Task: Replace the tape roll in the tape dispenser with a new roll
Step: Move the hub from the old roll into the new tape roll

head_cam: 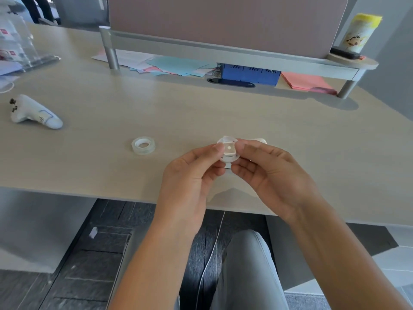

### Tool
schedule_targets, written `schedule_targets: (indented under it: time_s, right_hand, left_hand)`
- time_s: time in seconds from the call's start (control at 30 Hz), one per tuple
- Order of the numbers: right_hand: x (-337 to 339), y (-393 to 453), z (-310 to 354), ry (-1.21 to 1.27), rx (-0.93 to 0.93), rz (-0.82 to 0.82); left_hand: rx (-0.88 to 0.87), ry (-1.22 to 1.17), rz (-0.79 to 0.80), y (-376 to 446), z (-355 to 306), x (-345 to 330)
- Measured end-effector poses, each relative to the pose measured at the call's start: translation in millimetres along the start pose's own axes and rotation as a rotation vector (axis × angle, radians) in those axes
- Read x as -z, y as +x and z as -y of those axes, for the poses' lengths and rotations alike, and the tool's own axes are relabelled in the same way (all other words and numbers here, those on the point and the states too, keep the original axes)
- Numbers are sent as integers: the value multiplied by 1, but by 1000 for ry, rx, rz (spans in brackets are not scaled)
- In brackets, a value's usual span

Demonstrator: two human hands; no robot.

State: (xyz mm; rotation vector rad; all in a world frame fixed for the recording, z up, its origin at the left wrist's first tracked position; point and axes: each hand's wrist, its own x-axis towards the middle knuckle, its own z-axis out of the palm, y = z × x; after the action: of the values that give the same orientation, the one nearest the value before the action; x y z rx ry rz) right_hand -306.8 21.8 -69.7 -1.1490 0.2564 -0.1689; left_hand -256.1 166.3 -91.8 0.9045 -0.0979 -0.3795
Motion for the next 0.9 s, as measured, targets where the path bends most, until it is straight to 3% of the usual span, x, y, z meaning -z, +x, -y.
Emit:
schedule_targets:
  time_s: [0.27,0.47,0.73,0.9]
  right_hand:
    - [-6,-1,-9,-18,22,-33]
    - [-10,-7,-14,-557,399,-124]
    - [-17,-2,-30,-788,476,6]
    - [-30,9,-46,-786,406,16]
  left_hand:
    - [52,-70,-23,-3,1,7]
    - [1,-7,-112,-3,2,11]
    - [-112,235,-207,-5,-3,30]
    - [-196,560,-295,-4,-17,53]
